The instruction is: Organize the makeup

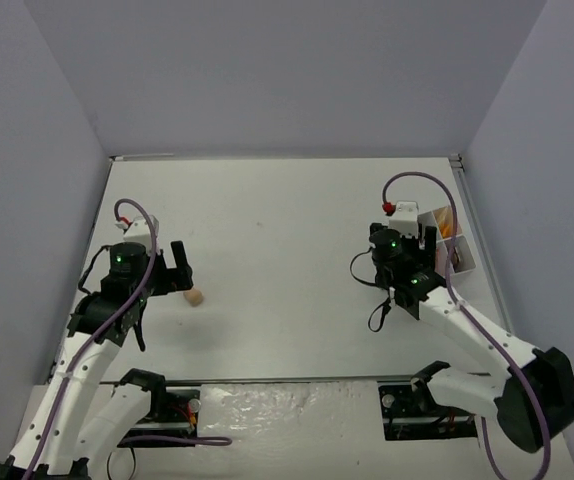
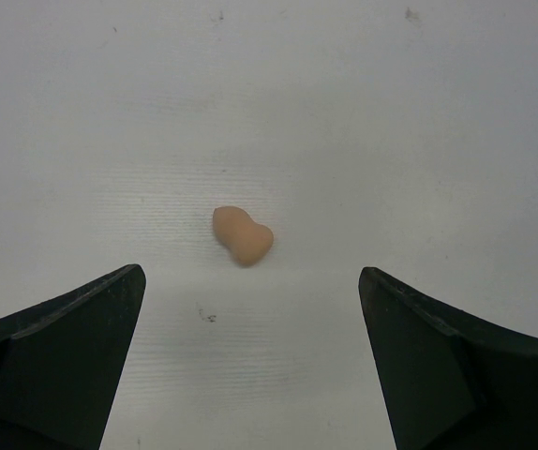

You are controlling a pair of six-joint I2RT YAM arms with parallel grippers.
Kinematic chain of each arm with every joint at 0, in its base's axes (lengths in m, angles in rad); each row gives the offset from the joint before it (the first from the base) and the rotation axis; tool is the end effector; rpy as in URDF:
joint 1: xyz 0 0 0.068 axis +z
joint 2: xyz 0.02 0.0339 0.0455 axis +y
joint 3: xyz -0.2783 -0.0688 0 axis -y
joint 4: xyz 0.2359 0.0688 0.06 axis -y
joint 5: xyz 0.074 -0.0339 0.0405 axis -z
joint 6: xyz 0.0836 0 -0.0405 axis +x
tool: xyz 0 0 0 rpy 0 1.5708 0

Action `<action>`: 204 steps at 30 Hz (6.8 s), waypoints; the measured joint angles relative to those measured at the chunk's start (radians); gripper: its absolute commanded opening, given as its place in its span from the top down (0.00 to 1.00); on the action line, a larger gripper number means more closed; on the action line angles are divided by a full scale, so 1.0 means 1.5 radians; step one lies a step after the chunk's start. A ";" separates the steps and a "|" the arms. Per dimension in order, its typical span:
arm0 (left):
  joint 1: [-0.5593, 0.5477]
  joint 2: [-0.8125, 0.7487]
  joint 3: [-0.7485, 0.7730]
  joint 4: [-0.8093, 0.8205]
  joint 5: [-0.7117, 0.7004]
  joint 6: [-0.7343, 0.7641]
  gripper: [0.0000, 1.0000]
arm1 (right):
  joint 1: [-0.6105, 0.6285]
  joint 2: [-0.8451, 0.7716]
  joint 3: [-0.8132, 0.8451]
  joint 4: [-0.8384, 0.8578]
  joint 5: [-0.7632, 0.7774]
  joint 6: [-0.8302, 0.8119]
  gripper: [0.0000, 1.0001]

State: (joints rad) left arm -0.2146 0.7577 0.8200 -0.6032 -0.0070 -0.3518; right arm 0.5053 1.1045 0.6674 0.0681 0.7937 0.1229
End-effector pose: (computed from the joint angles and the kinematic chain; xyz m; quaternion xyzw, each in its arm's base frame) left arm 0.1805 -0.0387 0.2982 -0.0614 0.8681 -0.1347 0.4737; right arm 0.2543 0.0726 0.2688 0.0700 0.7884 -0.1421 0.5944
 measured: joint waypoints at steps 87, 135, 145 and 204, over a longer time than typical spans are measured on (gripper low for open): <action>-0.364 0.165 -0.138 0.725 0.345 -0.198 0.89 | 0.109 -0.118 -0.061 0.281 -0.952 0.230 0.27; -0.364 0.110 -0.137 0.604 0.335 -0.127 0.09 | 0.109 -0.199 -0.020 0.116 -0.791 0.124 1.00; -0.363 0.066 -0.011 0.272 0.023 -0.097 0.03 | 0.079 -0.154 0.070 -0.119 -0.477 0.049 1.00; -0.184 -0.088 0.021 -0.059 -0.203 0.007 0.03 | -0.219 0.254 0.200 -0.278 -0.291 0.073 0.54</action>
State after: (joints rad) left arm -0.4904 0.6261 0.8520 -0.6913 -0.3111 -0.3419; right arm 0.1761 1.4853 0.9681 -0.3495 0.3567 0.2319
